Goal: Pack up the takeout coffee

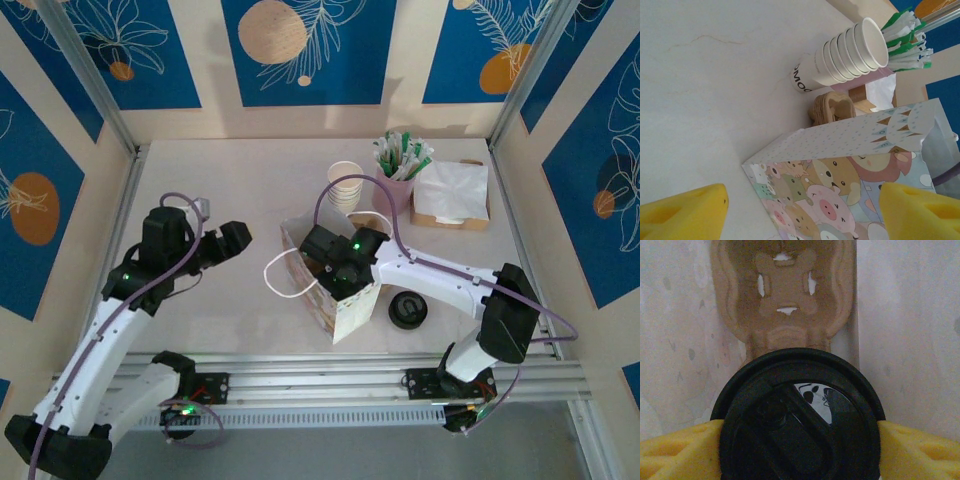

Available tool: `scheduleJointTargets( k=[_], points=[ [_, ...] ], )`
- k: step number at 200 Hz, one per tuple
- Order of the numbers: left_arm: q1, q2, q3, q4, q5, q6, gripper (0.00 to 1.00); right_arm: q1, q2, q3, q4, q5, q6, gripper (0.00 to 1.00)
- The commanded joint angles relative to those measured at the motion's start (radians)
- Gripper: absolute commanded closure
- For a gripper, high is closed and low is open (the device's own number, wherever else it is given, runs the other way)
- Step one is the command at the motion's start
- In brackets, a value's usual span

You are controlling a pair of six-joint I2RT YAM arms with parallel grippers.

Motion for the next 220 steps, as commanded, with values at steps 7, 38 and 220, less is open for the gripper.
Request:
scheduleJointTargets(
  k=[7,38,220],
  points=[
    [0.004,-0.025,-0.014,-0.029,-0.002,0.005,0.21,0.012,0.006,0.045,-0.053,-0.01,0.03,0.2],
    [0.003,-0.031,-0.021,-0.032,-0.003,0.003,0.21,0.013,-0.023,0.119,-0.1,0.008,0.031,0.12],
    [0.004,-0.023,-0.03,-0.038,-0.017,0.01,0.21,0.019,-0.246,0.411,-0.192,0.084,0.025,0.11]
  ],
)
